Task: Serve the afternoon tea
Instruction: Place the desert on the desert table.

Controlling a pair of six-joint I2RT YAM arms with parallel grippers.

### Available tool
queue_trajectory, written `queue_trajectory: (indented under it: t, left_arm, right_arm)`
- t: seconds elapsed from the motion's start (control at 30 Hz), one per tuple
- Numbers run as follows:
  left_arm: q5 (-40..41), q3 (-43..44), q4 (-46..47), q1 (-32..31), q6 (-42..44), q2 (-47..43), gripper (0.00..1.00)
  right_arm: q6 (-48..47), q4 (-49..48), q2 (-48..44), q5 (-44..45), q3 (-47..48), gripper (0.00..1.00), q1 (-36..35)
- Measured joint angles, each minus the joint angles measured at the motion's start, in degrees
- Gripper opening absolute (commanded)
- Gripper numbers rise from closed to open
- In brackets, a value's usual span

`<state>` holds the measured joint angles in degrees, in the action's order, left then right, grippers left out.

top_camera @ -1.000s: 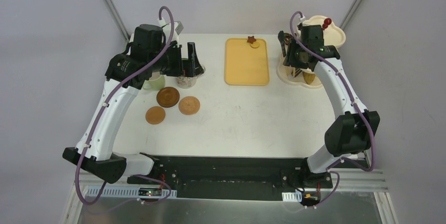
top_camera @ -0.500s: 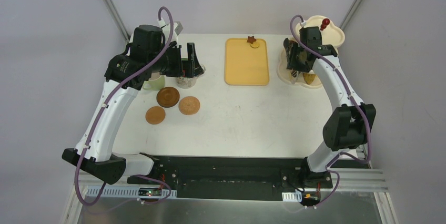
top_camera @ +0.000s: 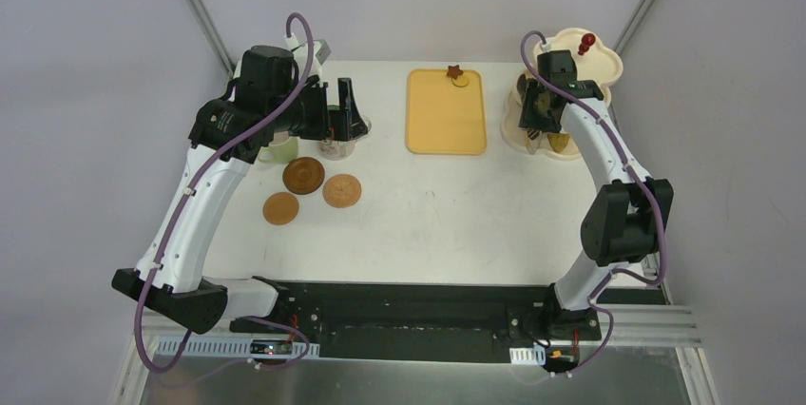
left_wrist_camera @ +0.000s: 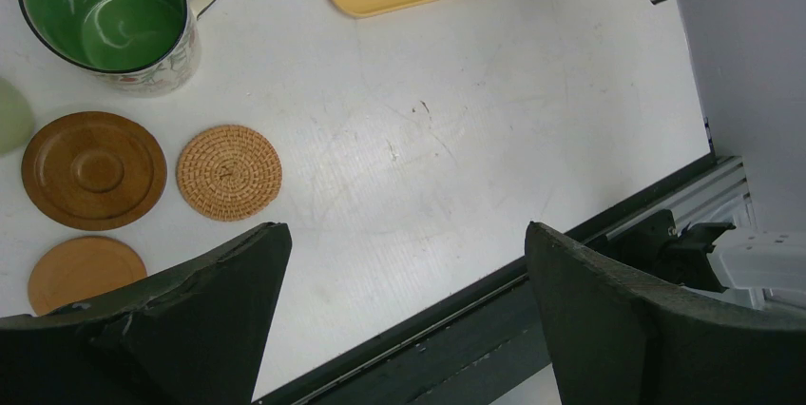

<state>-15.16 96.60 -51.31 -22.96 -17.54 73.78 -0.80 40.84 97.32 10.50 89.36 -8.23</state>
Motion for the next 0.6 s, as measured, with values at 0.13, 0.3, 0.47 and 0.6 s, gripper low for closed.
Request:
queue_trajectory:
  t: [0.13, 0.3, 0.47, 0.6]
  left_arm:
    - [0.0, 0.0, 0.0, 0.0, 0.0, 0.0, 0.99]
    - [0.0, 0.0, 0.0, 0.0, 0.0, 0.0, 0.99]
    - [0.0, 0.0, 0.0, 0.0, 0.0, 0.0, 1.00]
    - [0.0, 0.0, 0.0, 0.0, 0.0, 0.0, 1.00]
  right_arm:
    - [0.0, -0.1, 0.6, 0.0, 0.0, 0.26, 0.0]
    - [-0.1, -0.5, 0.8, 0.0, 0.1, 0.30, 0.0]
    - [-0.2, -0.7, 0.8, 0.0, 0.1, 0.37, 0.0]
    - [-0.3, -1.1, 0.8, 0.0, 0.1, 0.38, 0.0]
